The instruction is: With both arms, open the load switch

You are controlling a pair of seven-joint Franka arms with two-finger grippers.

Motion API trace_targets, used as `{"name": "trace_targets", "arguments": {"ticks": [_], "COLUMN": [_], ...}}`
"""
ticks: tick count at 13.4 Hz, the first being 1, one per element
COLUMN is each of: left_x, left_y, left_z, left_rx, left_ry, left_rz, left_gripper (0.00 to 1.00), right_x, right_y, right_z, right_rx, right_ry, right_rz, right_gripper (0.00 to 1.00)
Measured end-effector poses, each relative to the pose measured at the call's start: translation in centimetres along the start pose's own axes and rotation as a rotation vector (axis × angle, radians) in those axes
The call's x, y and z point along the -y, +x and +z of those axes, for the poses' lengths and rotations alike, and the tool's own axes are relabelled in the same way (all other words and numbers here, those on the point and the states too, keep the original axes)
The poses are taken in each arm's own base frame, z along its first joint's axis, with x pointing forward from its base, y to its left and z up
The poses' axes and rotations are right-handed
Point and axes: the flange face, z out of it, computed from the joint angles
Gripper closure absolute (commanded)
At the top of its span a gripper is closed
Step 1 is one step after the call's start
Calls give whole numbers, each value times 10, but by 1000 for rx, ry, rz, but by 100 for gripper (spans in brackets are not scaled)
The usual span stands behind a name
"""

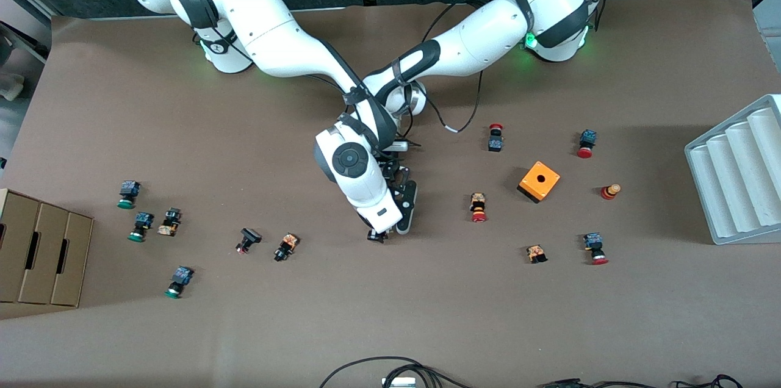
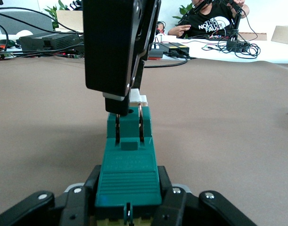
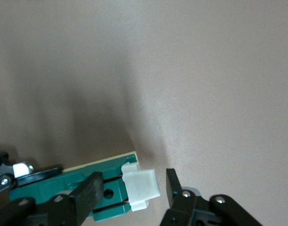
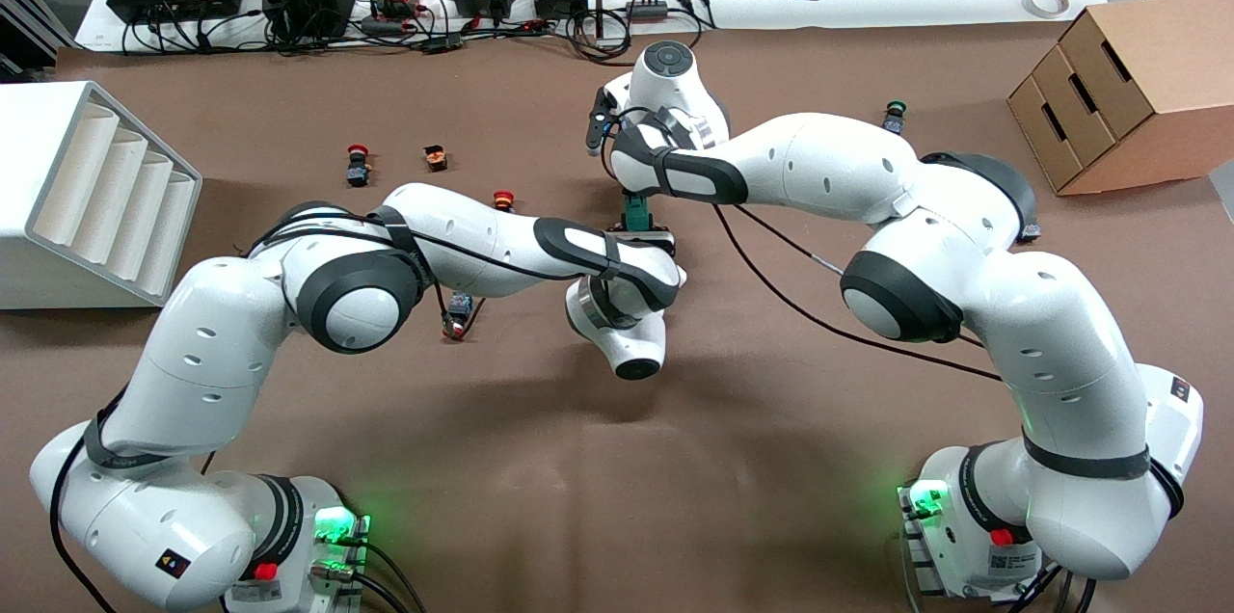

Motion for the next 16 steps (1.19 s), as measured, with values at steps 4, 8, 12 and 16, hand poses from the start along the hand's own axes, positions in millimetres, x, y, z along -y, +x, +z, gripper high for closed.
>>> {"name": "trace_targets", "arguments": {"ticks": [4,8,12,16], "left_x": [0,0,0,0], "left_y": [0,0,0,0], "left_z": [0,0,0,0], "left_rx": [0,0,0,0], "left_ry": [0,0,0,0], "left_rz": [0,0,0,0], "left_gripper": [49,49,49,49], "right_x": [0,-1,-5,-5], "right_y": [-1,-2,-3,-3], "right_z": [1,1,-1,-1], "right_rx": [4,7,6,6], "right_ry": [4,2,-5,-6], "right_rz": [0,3,12,14], "right_gripper": [48,54,62,63]}}
